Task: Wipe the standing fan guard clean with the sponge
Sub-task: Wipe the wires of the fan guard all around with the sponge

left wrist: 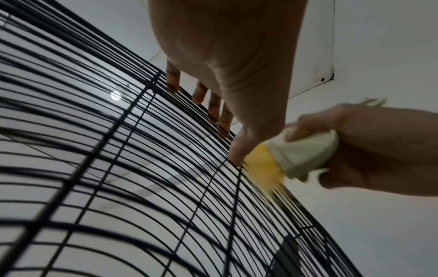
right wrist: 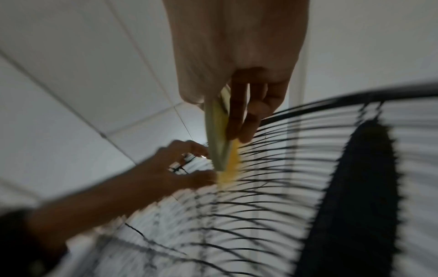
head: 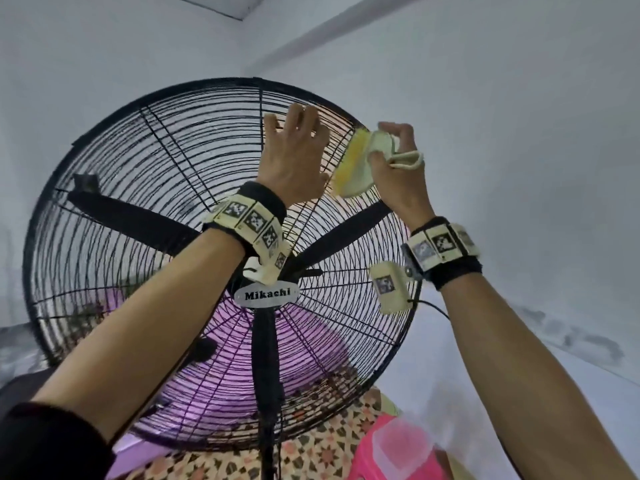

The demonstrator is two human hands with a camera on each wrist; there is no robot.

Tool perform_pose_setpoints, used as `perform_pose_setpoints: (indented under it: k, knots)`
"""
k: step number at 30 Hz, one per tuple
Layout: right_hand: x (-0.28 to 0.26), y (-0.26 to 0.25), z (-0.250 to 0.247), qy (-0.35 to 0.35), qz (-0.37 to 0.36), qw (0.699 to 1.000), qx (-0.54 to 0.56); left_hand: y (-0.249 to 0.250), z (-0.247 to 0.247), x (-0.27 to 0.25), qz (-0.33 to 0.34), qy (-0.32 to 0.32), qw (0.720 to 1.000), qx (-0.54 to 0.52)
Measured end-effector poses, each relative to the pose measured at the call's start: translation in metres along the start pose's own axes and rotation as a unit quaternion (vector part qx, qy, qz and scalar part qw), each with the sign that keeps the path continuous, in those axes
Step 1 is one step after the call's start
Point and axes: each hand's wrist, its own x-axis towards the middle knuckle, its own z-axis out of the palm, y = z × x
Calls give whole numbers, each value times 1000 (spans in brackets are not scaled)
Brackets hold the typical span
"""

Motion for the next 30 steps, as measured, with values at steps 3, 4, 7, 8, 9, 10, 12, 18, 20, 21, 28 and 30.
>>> perform_pose_setpoints:
  k: [3, 4, 7, 8, 9, 10, 12, 18, 20, 21, 28, 30]
  knots:
    - [3, 9, -6, -3, 60, 992, -108, -5, 1, 2, 2, -7, 1000, 10]
    - [8, 10, -7, -11, 70, 983, -171, -4, 0, 2, 4, -8, 1000, 12]
    - [17, -9, -3, -21, 34, 982, -185, 1, -1, 2, 1, -4, 1000, 2]
    - [18, -13, 1, -13, 14, 991, -134, 3, -2, 2, 0, -2, 1000, -3]
    - [16, -18, 3, 0, 2, 996, -88, 4, -2, 2, 0, -1, 1000, -7]
    - [15, -17, 6, 11, -2, 998, -61, 4, -2, 2, -2, -1, 1000, -10]
    - [8, -11, 6, 3, 12, 996, -86, 0, -1, 1, -5, -6, 1000, -11]
    - [1, 7, -19, -9, 67, 986, -154, -2, -2, -1, -7, -1, 1000, -21]
    - [8, -2, -20, 22, 40, 999, 11, 3, -2, -1, -8, 3, 1000, -21]
    - [13, -5, -19, 39, 29, 996, 71, 4, 0, -1, -9, 5, 1000, -23]
    - [39, 18, -31, 37, 87, 987, -131, -4, 4, -4, -23, 4, 999, -33]
    - [41, 18, -36, 10, 87, 962, -258, -2, 3, -4, -19, -3, 999, -28]
